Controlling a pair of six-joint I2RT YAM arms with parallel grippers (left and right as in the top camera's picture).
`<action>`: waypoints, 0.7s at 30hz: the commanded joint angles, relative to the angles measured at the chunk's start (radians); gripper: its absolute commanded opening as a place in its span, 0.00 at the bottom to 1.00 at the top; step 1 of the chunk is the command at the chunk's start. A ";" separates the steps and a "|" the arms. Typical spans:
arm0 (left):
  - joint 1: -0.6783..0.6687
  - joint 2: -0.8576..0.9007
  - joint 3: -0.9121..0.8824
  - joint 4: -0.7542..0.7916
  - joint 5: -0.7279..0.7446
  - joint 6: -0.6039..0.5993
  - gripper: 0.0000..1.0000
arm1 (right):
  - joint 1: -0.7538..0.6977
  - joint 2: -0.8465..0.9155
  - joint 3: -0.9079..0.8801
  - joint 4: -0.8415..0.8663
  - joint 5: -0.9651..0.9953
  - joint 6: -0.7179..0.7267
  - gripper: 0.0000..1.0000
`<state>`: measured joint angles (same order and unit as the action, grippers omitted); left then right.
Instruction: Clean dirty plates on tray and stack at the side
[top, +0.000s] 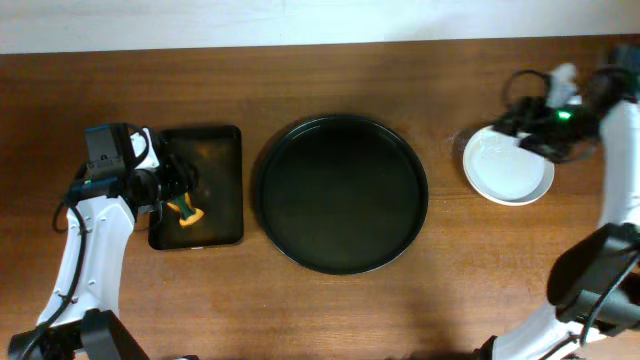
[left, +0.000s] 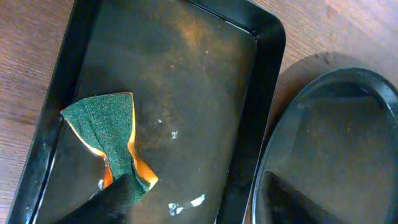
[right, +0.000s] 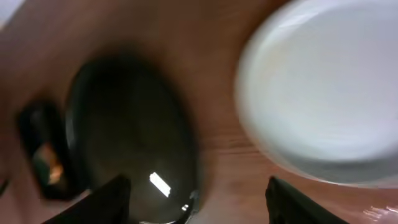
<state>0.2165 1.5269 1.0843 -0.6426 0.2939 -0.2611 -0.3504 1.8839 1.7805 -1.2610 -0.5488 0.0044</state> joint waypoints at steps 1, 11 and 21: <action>0.000 -0.001 -0.004 0.001 -0.006 0.005 0.99 | 0.186 -0.018 0.003 -0.019 -0.027 -0.053 0.86; 0.000 -0.001 -0.004 0.001 -0.006 0.005 0.99 | 0.560 -0.017 0.003 -0.018 0.075 -0.053 0.99; 0.000 -0.001 -0.004 0.001 -0.006 0.005 0.99 | 0.548 -0.449 0.002 0.256 0.339 -0.053 0.99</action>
<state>0.2165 1.5269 1.0843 -0.6426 0.2939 -0.2619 0.2016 1.6402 1.7653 -1.0977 -0.3050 -0.0391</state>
